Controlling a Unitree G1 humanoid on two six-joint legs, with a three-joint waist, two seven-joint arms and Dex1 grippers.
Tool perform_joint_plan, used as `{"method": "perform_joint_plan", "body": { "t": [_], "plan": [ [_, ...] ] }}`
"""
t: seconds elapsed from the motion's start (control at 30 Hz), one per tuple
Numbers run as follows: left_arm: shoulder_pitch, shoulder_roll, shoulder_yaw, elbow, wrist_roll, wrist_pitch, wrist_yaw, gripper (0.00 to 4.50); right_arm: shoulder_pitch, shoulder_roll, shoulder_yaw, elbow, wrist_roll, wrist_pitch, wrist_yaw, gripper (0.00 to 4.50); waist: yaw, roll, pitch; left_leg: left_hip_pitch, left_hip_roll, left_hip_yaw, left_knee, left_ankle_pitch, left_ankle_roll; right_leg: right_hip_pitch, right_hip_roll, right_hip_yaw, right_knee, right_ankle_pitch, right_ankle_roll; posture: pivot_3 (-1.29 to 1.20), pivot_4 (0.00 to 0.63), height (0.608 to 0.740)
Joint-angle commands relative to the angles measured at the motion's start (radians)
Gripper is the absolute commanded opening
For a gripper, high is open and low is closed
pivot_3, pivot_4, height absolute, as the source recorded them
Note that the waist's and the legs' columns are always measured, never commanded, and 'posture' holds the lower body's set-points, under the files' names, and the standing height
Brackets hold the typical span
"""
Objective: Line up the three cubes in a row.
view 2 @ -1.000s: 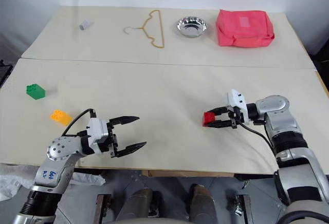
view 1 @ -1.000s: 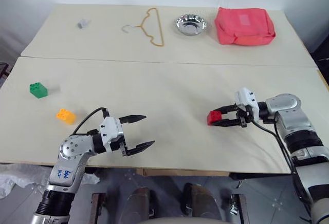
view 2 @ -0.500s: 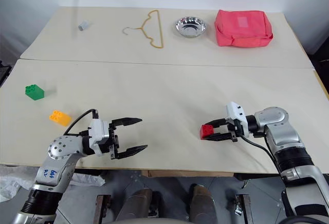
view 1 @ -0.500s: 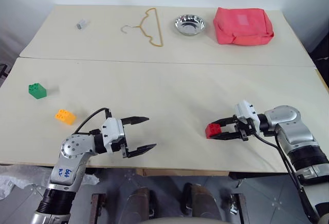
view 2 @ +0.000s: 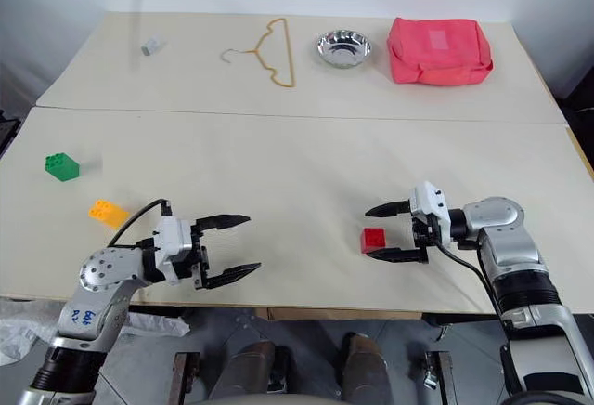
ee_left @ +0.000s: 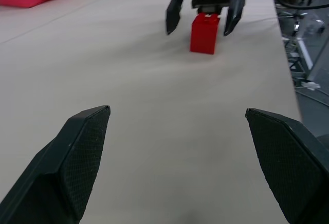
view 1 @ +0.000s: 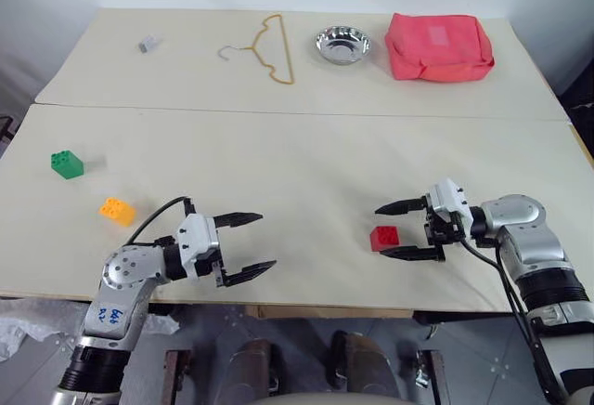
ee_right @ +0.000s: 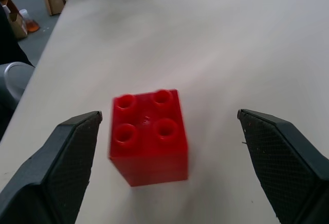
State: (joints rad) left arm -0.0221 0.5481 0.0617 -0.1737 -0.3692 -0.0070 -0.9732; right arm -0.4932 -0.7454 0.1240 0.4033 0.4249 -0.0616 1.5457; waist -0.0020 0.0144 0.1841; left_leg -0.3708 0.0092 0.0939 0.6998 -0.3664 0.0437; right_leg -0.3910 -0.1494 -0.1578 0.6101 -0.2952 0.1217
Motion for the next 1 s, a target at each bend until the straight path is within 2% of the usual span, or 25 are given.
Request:
{"method": "perform_joint_plan", "body": {
  "t": [0.03,0.17,0.3,0.53,0.67,0.83,0.93,1.0],
  "plan": [
    [0.094,-0.019,0.104,-0.078,-0.026,-0.025,0.090,4.50,0.003,-0.031,-0.052,-0.135,0.090,0.062,0.068,4.46,-0.002,0.000,0.000,0.000,0.000,0.000,0.000,0.000,0.000,0.000,0.000,0.000,0.000,0.000,0.000,0.00,0.150,0.740],
    [0.266,-0.155,0.262,-0.158,-0.060,-0.029,0.300,4.50,0.006,0.015,-0.102,-0.227,0.175,0.100,0.034,4.46,0.000,-0.001,0.000,0.001,0.001,0.000,0.000,0.000,0.000,0.000,0.000,0.000,-0.001,0.000,0.000,0.00,0.150,0.740],
    [0.445,-0.263,0.333,-0.234,-0.027,-0.071,0.410,4.50,0.014,0.079,-0.108,-0.250,0.175,0.069,0.002,4.46,0.004,-0.004,0.000,0.001,0.001,-0.001,0.000,-0.001,0.000,0.002,-0.001,0.000,-0.002,0.000,0.000,0.00,0.150,0.740],
    [0.583,-0.435,0.564,-0.172,-0.081,-0.124,0.643,4.50,0.028,0.156,-0.129,-0.347,0.226,0.188,-0.099,4.46,0.005,-0.004,0.001,0.001,0.002,-0.002,0.000,-0.002,0.000,0.002,-0.002,0.003,-0.004,0.001,-0.001,0.00,0.150,0.740],
    [0.623,-0.470,0.641,-0.080,-0.118,-0.147,0.669,4.50,0.061,0.187,-0.131,-0.371,0.208,0.160,-0.119,4.46,0.002,-0.004,0.001,0.001,0.002,0.000,0.000,-0.005,0.002,0.003,-0.002,0.001,-0.007,0.001,-0.001,0.00,0.150,0.740],
    [0.559,-0.472,0.648,-0.126,-0.169,-0.111,0.756,4.50,0.066,0.195,-0.156,-0.360,0.186,0.112,-0.127,4.46,0.002,-0.005,0.001,0.001,0.002,0.002,0.000,-0.006,0.004,0.003,-0.002,0.000,-0.009,0.002,0.000,0.00,0.150,0.740],
    [0.497,-0.439,0.642,-0.196,-0.198,-0.038,0.849,4.50,0.083,0.183,-0.160,-0.355,0.170,0.078,-0.108,4.46,0.004,-0.005,0.001,0.000,0.002,0.002,0.000,-0.007,0.005,0.003,-0.002,0.002,-0.010,0.002,0.001,0.00,0.150,0.740],
    [0.456,-0.382,0.635,-0.234,-0.198,0.062,0.902,4.50,0.085,0.183,-0.167,-0.350,0.165,0.072,-0.114,4.46,0.002,-0.007,0.000,0.001,0.002,0.000,0.000,-0.007,0.004,0.004,-0.002,0.002,-0.010,0.002,0.001,0.00,0.150,0.740]
  ]
}}
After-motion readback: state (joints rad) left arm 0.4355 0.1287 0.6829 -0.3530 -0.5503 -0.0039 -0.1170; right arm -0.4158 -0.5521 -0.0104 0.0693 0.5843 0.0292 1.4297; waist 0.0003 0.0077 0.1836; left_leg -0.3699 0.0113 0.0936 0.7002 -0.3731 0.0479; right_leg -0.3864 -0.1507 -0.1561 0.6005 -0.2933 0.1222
